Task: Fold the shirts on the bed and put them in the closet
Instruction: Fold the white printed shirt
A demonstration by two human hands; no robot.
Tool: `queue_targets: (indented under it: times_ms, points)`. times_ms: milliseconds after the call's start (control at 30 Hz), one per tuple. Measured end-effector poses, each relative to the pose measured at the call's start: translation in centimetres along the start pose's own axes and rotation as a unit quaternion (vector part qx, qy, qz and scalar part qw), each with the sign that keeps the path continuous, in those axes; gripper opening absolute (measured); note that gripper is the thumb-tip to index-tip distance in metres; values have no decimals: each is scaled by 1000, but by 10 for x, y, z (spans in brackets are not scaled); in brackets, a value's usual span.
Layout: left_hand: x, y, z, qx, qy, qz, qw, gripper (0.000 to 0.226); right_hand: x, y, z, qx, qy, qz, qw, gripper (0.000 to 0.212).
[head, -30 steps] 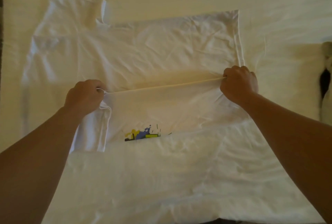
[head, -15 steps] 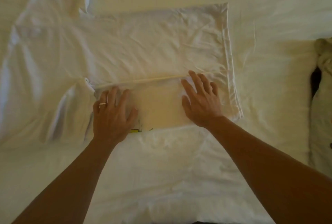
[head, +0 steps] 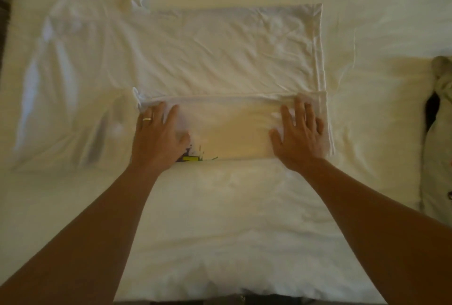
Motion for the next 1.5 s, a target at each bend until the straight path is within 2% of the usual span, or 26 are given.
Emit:
queue_targets:
  times_ms: [100,200,267,367,467,600,700,767,833,900,967,1033,1100,1200,1333,1400,1433,1500]
  points:
    - [-26,17,31,21,-106,-17,994,48,-8,46,25,-9,-28,58,998,56]
    - [-59,56,48,23,-158,8,987,46,-22,122,43,-7,-46,146,988,49]
    - [-71,81,50,49,-153,6,987,45,-27,172,52,6,-40,170,985,44]
    - [-72,113,42,59,-83,2,995,34,-26,237,67,22,-41,191,980,40]
    - [-67,134,52,-19,-64,-34,997,18,-17,280,73,16,-14,169,985,38]
    - [-33,152,93,-184,-64,4,981,26,-8,289,75,-24,14,100,995,38]
    - [12,176,119,-270,-30,56,961,16,3,296,85,-49,14,68,996,33]
    - [45,185,135,-300,-14,59,952,10,12,299,92,-47,28,55,997,30]
    - [76,195,152,-338,-49,69,937,16,23,304,100,-52,51,51,996,29]
    - [96,212,169,-367,-130,108,915,25,35,310,112,-46,53,40,997,21]
    - [94,228,180,-331,-218,165,903,33,46,314,124,-10,32,28,999,14]
    - [80,242,176,-304,-241,215,896,41,58,320,132,58,7,17,998,21]
    - [61,254,159,-300,-210,240,899,46,71,325,138,134,-4,0,991,34]
    - [31,272,132,-280,-156,262,910,47,95,331,143,215,-22,-24,976,41]
    - [-3,290,117,-257,-139,273,917,37,127,330,135,247,1,-48,968,33]
    - [-15,294,113,-262,-133,269,917,33,134,321,133,301,19,-96,949,32]
    - [-21,294,112,-262,-133,262,919,33,133,319,134,312,18,-111,944,35]
    - [-36,296,114,-263,-143,248,921,33,127,330,149,225,-26,-77,971,42]
Point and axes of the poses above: each hand's wrist, its own x-axis towards the middle knuckle, its own z-axis out of the back of the hand, y = z × x, the point moved 9 cm from there along x, towards the middle knuckle, and after that the axes turned 15 degrees about -x, right-handed, at the moved point
